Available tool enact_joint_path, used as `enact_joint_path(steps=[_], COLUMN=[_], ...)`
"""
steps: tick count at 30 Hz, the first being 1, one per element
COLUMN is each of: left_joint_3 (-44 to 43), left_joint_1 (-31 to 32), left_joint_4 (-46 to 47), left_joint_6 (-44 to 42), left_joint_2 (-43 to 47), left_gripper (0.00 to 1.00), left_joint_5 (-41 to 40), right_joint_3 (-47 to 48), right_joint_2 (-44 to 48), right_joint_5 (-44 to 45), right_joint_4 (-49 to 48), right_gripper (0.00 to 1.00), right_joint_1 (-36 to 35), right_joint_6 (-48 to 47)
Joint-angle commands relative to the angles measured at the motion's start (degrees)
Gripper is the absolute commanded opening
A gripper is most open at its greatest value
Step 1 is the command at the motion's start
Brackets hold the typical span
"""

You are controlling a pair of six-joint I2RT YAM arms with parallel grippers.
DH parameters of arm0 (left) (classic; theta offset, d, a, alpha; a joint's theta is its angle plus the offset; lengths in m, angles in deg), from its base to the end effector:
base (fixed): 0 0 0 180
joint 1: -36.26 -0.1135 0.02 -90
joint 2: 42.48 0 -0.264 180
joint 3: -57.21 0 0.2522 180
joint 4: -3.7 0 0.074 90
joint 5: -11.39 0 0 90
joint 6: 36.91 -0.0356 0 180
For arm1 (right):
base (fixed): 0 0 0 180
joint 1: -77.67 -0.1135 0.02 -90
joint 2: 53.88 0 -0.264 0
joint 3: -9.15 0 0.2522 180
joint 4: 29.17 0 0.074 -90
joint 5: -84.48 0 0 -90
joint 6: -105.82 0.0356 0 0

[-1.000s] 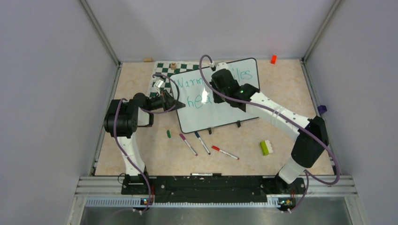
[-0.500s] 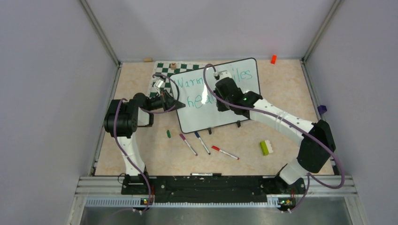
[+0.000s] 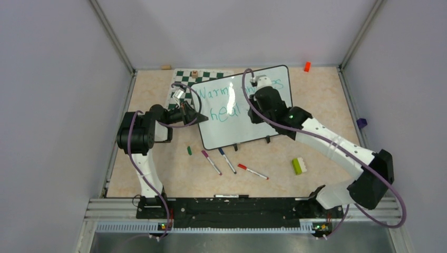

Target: Write a sentence on the whiteboard

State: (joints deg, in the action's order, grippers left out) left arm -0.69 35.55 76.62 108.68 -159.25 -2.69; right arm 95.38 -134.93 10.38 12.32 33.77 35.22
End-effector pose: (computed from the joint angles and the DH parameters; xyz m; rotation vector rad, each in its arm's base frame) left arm 0.3499 -0.0302 0.1534 0.5079 1.6787 -1.5912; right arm 0.2354 0.2130 0.3330 -0.3133 2.1723 0.3212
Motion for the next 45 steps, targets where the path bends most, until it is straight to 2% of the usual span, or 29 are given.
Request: enact_joint_path(steps=[1,10,26,35,45], left_joint_3=[-0.6,-0.58,-0.62,-0.7,-0.77], left_joint_1=[-0.62,-0.69,-0.61,-0.65,-0.61], left_joint_4=[6.14,6.14,6.14,6.09,6.12], left_joint_6=[-3.3,-3.29,-3.3,-3.21,-3.21], left_joint_2=[0.38,0.47,0.36,0.34,0.31], left_gripper=[0.0,0.0,0.0,0.0,0.0], left_joint_5=[-1.8,-1.75,-1.65,-1.69,-1.65], right_joint_3=[-3.32,-7.65,-1.58,1.25,-0.03], right_joint_2=[4.93,6.5,0.43,-3.02,-4.09], right_joint_5=[3.87,13.85,3.15,2.64,3.85], right_joint_4=[-3.21,-4.2,-3.83,-3.97,-4.15], right_gripper=[0.0,0.0,0.0,0.0,0.0], right_joint_1=[0.75,1.04,2.68,2.77,2.77], right_joint_6=[-1.52,-1.83,-2.38,-2.11,-1.73])
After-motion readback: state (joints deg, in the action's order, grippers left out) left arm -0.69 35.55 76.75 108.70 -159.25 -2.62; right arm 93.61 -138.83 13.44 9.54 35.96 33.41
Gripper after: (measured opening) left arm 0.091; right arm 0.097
